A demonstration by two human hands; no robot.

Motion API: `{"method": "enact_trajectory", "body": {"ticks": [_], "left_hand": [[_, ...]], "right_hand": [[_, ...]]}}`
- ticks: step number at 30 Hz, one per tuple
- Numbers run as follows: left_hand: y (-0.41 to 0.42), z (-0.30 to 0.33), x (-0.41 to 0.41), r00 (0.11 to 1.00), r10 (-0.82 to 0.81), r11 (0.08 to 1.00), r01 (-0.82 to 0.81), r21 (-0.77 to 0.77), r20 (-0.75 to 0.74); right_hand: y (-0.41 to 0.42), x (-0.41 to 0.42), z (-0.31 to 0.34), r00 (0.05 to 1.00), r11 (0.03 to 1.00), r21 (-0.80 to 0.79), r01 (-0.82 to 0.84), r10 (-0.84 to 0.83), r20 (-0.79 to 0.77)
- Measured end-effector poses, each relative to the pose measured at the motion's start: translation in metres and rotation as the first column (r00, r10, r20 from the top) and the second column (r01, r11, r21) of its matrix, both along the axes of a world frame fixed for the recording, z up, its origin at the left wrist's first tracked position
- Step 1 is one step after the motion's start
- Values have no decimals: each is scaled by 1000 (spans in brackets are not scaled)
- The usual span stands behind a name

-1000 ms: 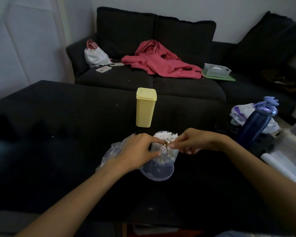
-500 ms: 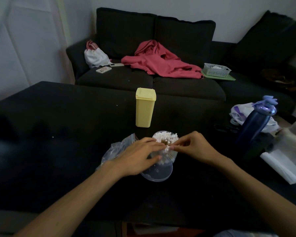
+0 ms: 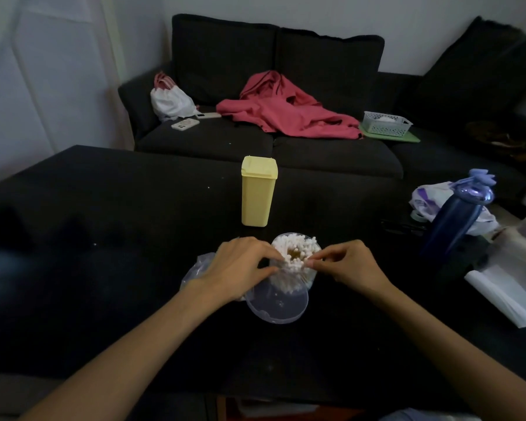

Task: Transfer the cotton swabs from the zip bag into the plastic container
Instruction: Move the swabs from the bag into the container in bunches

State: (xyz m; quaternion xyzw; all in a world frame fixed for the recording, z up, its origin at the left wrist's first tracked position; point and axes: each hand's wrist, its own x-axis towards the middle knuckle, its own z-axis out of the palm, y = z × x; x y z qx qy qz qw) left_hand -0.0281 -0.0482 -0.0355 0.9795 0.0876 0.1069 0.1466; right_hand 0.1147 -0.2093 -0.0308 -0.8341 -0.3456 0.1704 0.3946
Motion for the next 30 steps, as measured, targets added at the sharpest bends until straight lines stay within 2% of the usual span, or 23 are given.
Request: {"method": "enact_trajectory", "body": {"ticks": [5,9,12,16,18,20,22,25,27,30], "left_hand": [[-9,-1,17,997,68,998,-68,8,28],[-25,3,31,987,122,992,-120,-28,108],[-28,10,30,985,142,980,-125,-158,99],[-8,18,0,943,291,935,-246,-254,162],[8,15,-26,896,392,901,-328,-282,208],[20,6,-53,838,482,865,-408,-292,257],[29,-3,-68,805,539,832,-464,-303,249],[38,-8,-74,834,545,800,-489,-348,81],[45,-12,-77,867,494,795,-482,-367,-68],[46,-27,-77,893,379,855,-439,-278,-244]], "right_hand": [[5,13,-9,972,979,81,190,-176,-154],[17,28,-6,958,980,60,192,-174,-229],[21,34,10,972,984,9,177,-174,-159],[20,15,40,977,956,205,208,-213,3],[21,-9,51,989,949,282,139,-147,5],[29,-36,52,999,958,285,44,-45,-4],[42,-58,42,999,982,187,-35,38,-10],[60,-69,15,986,987,-87,-136,143,81],[71,-75,-3,956,935,-286,-211,258,137],[73,-82,-16,896,864,-390,-318,408,173]]}}
